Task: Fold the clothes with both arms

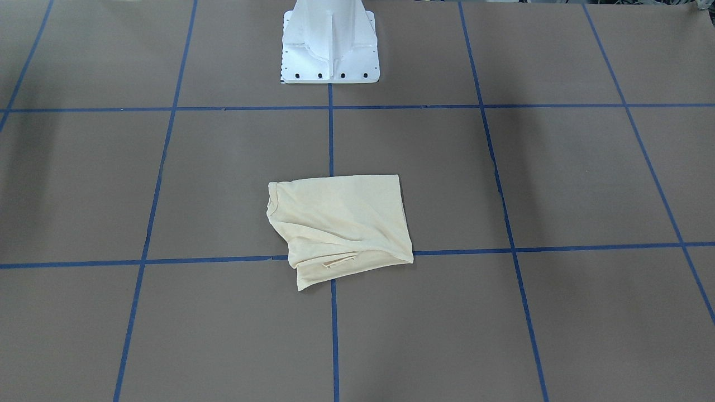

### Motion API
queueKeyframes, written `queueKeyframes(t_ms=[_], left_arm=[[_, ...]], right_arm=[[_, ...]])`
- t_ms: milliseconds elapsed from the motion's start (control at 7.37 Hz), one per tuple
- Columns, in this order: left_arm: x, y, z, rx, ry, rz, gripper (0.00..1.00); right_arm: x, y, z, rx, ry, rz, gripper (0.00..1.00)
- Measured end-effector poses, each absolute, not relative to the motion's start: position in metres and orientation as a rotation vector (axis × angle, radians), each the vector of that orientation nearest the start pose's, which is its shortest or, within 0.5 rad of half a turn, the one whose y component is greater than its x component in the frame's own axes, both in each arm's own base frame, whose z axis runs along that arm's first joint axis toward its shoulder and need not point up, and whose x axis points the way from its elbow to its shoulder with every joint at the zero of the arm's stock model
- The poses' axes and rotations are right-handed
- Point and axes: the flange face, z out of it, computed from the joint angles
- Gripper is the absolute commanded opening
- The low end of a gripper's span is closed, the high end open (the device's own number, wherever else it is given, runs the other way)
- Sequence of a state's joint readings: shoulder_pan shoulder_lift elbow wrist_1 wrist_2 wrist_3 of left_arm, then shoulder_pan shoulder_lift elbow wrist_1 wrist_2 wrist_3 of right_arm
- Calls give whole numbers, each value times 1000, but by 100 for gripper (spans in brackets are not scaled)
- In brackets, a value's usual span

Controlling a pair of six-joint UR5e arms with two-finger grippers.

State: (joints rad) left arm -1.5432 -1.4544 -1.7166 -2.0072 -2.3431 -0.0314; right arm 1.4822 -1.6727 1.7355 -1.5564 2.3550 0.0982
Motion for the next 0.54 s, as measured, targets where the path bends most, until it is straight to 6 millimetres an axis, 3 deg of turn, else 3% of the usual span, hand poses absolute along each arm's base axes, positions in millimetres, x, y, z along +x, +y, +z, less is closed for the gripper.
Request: queueKeyframes(t_ms=[543], left_arm=[[-51, -460, 593, 417, 769, 176, 99]], right_arm=[[38, -442, 622, 10, -793, 9, 100]])
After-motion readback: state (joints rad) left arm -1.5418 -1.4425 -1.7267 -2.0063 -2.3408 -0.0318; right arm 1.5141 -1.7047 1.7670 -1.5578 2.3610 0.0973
